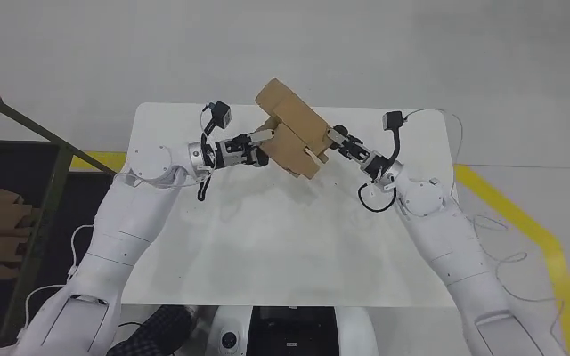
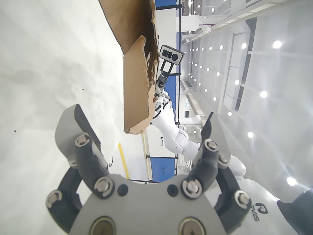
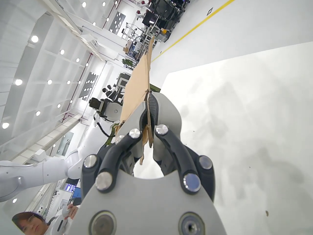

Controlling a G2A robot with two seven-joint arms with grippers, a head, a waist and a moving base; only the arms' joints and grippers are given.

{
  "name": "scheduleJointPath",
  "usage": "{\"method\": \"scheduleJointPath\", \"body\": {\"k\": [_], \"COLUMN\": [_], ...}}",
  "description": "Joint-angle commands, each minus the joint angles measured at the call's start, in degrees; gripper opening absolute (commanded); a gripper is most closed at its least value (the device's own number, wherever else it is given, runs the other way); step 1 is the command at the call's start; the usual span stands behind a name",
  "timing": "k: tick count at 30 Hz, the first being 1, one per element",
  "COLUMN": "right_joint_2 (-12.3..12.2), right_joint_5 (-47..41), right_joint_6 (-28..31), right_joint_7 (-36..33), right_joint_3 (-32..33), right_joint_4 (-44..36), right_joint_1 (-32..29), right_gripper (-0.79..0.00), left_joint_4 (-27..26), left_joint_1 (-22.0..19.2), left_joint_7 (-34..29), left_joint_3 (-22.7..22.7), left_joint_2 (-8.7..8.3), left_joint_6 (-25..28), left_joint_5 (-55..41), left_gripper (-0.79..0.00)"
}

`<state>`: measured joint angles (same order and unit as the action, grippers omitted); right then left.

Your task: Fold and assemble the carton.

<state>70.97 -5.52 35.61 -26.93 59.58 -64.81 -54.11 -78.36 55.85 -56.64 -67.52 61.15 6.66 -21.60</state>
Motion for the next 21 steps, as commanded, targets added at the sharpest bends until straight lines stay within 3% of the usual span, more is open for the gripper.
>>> {"method": "scheduleJointPath", "body": {"k": [1, 7, 17, 18, 19, 20, 21], "right_joint_2": [0.2, 0.6, 1.2, 1.3, 1.3, 1.4, 1.4], "right_joint_5": [0.1, -0.1, -0.6, -0.9, -1.3, -1.8, -2.2], "right_joint_6": [-0.1, -0.1, 0.6, 0.7, 0.9, 1.2, 1.8], "right_joint_7": [0.4, 0.8, 1.9, 1.9, 1.8, 2.0, 2.0], "right_joint_3": [-0.3, -0.7, -0.8, -0.8, -0.8, -0.7, -0.5], "right_joint_4": [-0.1, 0.6, 1.3, 1.4, 1.5, 1.5, 1.5], "right_joint_1": [-0.2, -0.1, -0.3, -0.3, -0.4, -0.4, -0.5], "right_gripper": [-0.785, -0.785, -0.785, -0.730, -0.474, -0.046, 0.000], "left_joint_4": [-0.4, -0.9, -0.7, -0.7, -0.7, -0.7, -0.7], "left_joint_1": [0.1, 0.8, 1.2, 1.2, 1.2, 1.3, 1.3], "left_joint_7": [1.1, 5.9, 7.9, 8.0, 8.1, 8.2, 8.3], "left_joint_3": [0.5, 0.8, 0.2, 0.2, 0.1, 0.0, -0.1], "left_joint_2": [0.07, 0.22, 0.31, 0.32, 0.33, 0.34, 0.34], "left_joint_6": [-0.2, 1.1, 1.0, 1.0, 1.1, 1.2, 1.3], "left_joint_5": [1.4, 4.3, 4.7, 4.7, 4.6, 4.6, 4.4], "left_gripper": [-0.397, -0.566, -0.763, -0.763, -0.763, -0.763, -0.767]}}
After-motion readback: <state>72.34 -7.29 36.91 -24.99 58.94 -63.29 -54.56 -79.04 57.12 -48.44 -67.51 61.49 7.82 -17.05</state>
